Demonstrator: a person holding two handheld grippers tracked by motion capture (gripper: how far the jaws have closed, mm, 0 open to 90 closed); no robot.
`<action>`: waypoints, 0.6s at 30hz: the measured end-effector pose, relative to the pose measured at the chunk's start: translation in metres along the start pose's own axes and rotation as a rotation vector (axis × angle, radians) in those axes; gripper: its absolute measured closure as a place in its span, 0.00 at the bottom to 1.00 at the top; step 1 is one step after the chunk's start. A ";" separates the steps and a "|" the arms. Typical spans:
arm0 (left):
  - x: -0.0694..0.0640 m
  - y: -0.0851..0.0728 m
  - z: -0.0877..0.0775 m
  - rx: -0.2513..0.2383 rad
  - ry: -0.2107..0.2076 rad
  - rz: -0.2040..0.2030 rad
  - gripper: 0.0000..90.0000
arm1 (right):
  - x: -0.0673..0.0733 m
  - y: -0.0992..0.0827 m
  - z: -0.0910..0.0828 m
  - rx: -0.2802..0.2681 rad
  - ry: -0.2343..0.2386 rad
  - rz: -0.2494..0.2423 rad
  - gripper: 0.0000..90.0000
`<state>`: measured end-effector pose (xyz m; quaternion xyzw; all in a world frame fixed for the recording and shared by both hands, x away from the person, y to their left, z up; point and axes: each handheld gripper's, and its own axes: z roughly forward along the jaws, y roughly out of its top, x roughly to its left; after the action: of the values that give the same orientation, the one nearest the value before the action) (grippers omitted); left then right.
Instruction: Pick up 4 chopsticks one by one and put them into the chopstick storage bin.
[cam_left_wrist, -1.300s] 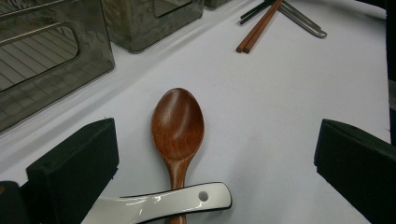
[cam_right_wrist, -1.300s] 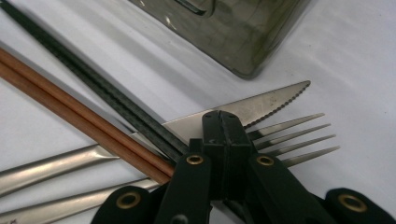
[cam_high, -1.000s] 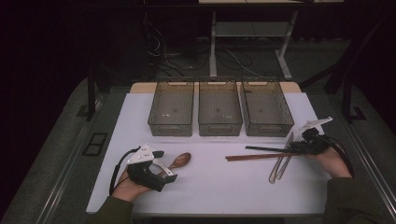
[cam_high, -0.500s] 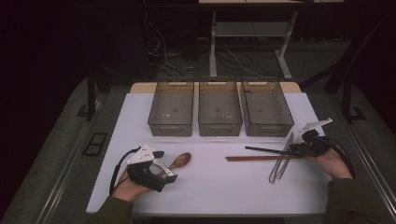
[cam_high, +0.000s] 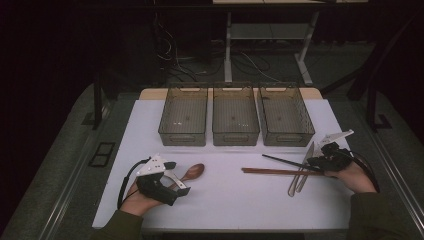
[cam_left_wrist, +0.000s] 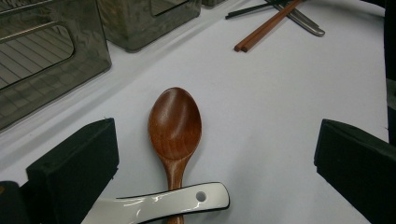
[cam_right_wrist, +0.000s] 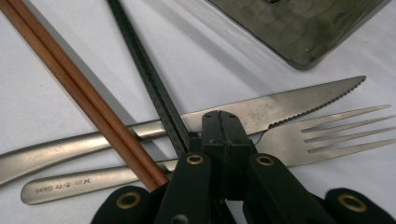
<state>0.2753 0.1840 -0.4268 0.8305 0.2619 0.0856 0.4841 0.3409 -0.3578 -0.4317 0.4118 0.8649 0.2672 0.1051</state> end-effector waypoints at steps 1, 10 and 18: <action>0.000 0.000 0.000 0.000 -0.001 0.001 0.00 | 0.000 0.000 0.000 0.000 0.002 -0.001 0.99; 0.000 0.000 0.000 -0.001 -0.001 0.000 0.00 | -0.001 -0.001 -0.007 -0.047 0.009 0.010 0.99; 0.000 0.000 0.001 0.000 -0.001 -0.001 0.00 | 0.017 -0.002 -0.014 -0.066 0.066 -0.022 0.99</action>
<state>0.2753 0.1835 -0.4270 0.8305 0.2619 0.0848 0.4842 0.3229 -0.3514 -0.4205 0.3894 0.8631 0.3080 0.0929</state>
